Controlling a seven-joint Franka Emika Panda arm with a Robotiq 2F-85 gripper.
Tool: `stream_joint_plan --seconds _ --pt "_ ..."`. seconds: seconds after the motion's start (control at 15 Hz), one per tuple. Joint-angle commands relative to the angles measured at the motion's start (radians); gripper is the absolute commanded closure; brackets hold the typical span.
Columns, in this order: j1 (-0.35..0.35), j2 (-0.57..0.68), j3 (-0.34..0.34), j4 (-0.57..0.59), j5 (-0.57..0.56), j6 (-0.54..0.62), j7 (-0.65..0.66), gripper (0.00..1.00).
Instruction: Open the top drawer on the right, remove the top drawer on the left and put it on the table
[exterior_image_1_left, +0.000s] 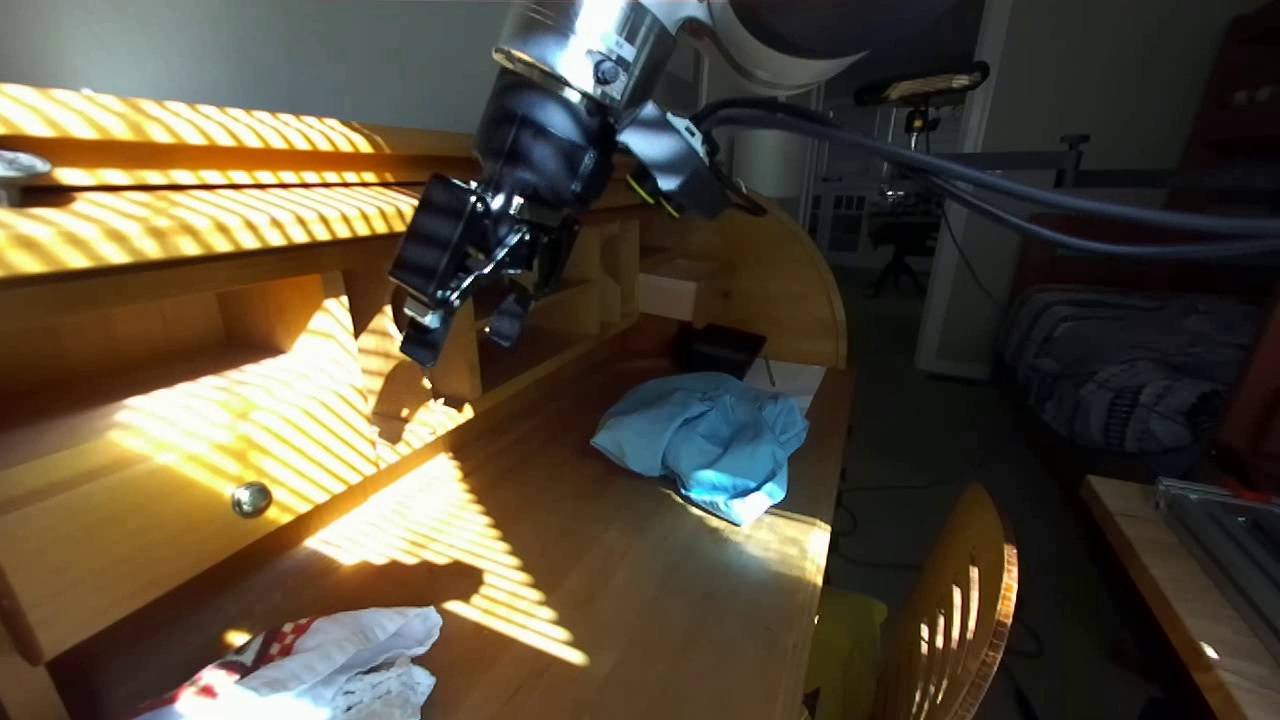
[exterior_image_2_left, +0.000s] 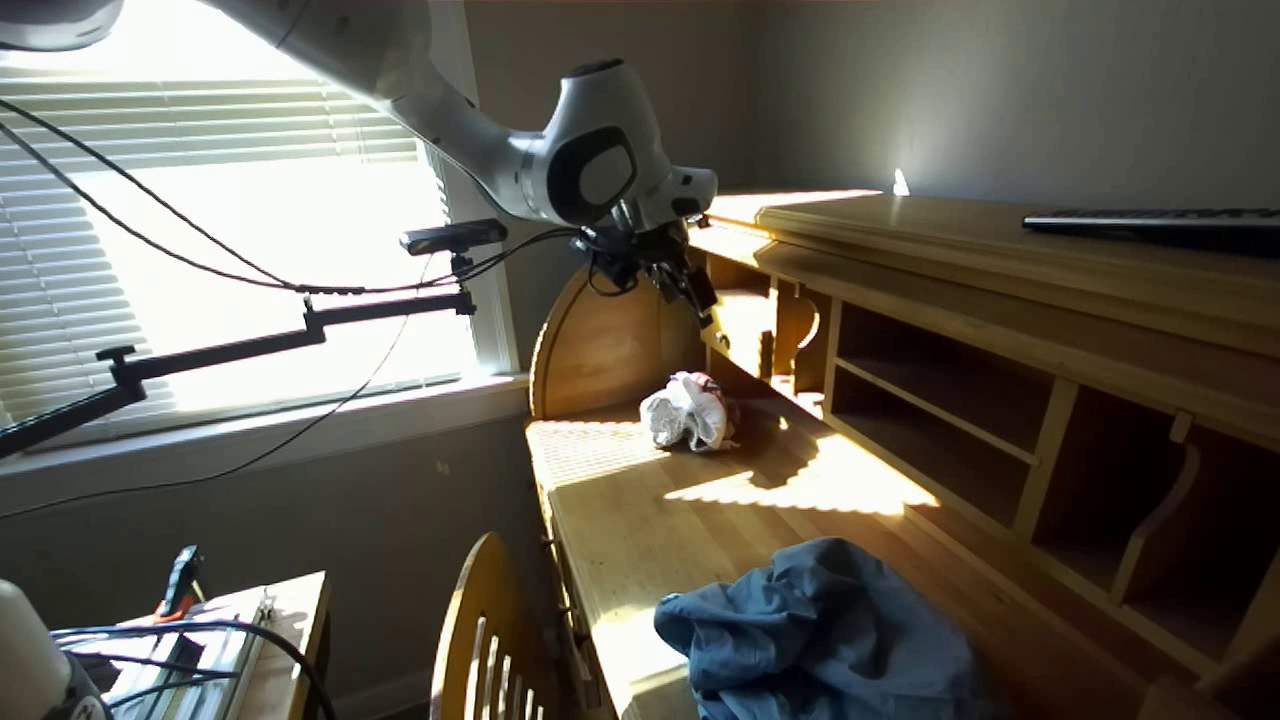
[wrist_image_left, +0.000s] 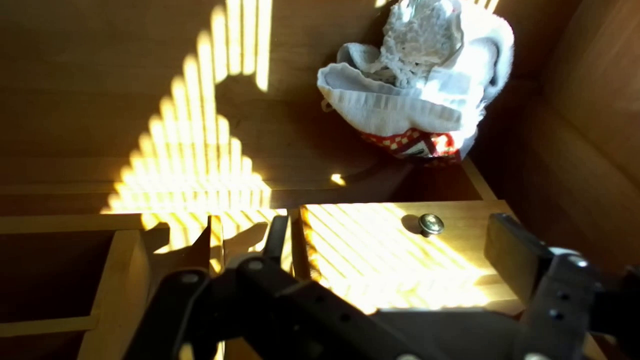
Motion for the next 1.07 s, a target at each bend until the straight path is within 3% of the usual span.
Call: stream_joint_plan --seconds 0.0,0.6,1.0 --pt "0.026 0.016 -0.03 0.041 -0.042 -0.076 0.061 0.0" --pt "0.166 0.172 -0.062 0.298 -0.169 -0.241 0.252 0.0" --pt "0.239 0.248 -0.133 0.361 -0.301 -0.193 0.315 0.0"
